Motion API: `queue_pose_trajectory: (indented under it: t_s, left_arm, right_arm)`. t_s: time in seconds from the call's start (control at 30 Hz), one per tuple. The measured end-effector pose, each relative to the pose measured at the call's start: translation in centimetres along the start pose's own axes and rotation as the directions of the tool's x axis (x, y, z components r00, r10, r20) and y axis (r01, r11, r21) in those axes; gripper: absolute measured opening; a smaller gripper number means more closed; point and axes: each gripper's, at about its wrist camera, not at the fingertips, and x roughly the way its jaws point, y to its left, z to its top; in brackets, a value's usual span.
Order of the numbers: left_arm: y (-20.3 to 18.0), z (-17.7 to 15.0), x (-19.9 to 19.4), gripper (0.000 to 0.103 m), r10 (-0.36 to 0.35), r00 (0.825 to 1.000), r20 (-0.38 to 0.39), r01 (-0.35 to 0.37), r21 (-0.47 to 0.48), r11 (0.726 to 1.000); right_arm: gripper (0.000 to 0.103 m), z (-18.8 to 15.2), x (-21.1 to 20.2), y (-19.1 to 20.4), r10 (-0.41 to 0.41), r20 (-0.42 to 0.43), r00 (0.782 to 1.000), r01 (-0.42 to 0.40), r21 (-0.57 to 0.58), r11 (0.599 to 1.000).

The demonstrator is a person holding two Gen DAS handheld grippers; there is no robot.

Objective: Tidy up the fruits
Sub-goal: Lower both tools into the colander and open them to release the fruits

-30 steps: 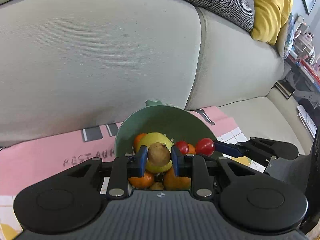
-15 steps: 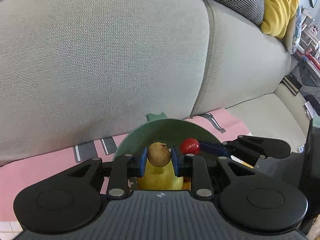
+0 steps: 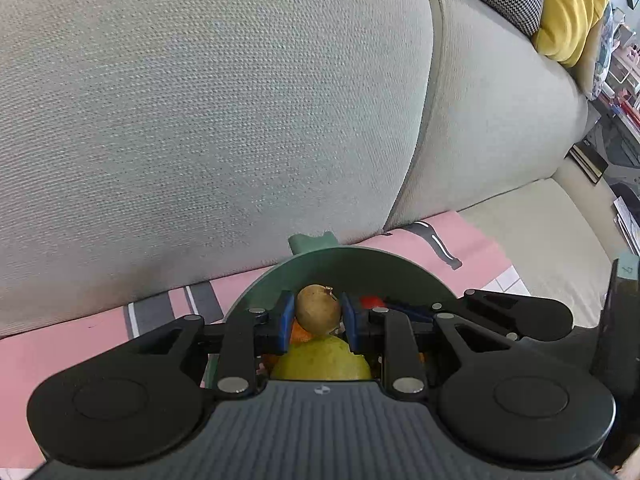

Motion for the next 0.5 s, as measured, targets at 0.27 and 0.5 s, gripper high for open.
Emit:
queue_pose_trajectory:
  t_s: [0.27,0.5]
  left_arm:
    - [-0.6,0.2,0.9,0.028,0.022,0.999,-0.023,-0.022,0.024,0.999]
    - [-1.9,0.5,2.3,0.028,0.086,0.994,-0.072,-0.079,0.087,0.993]
  right_arm:
    - [0.031,0.3,-0.8,0.0,-0.004,0.023,1.000,0.004,-0.002,1.000]
    - [0.031,-0.1,-1.8,0.1,-0.019,0.042,0.999,0.020,-0.007,1.000]
